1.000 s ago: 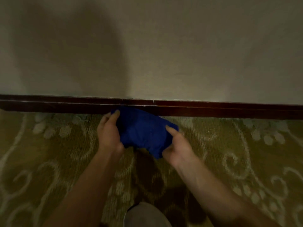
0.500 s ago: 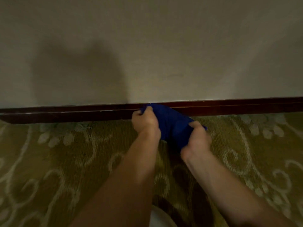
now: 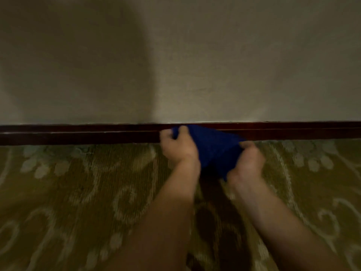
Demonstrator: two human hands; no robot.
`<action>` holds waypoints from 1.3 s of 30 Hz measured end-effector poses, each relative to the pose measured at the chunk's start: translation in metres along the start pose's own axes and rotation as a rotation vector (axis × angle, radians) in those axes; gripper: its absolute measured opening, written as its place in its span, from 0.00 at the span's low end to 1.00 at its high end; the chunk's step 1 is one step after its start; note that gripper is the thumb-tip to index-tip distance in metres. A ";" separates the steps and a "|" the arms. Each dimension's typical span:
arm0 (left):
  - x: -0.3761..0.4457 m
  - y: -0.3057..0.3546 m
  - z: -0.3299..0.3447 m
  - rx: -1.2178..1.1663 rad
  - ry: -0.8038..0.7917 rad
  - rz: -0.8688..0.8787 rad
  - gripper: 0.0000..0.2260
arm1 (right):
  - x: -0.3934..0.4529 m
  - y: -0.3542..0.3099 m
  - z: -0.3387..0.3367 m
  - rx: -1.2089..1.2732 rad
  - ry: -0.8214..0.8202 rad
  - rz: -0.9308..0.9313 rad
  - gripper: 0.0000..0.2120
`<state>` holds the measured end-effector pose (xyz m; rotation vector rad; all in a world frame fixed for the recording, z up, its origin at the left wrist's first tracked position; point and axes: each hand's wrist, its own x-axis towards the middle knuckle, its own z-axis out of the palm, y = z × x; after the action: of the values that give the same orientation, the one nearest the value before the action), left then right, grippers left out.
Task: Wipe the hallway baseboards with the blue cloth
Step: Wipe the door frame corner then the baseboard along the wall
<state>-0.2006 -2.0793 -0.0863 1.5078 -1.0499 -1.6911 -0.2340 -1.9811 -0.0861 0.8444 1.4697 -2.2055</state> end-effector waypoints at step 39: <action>0.138 0.067 -0.171 -0.176 0.142 -0.087 0.13 | -0.088 0.131 0.119 -0.386 -0.546 0.376 0.17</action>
<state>-0.0546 -2.2562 -0.0984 1.5529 -0.7515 -1.6606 -0.1229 -2.1447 -0.0873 0.3157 1.2704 -1.6231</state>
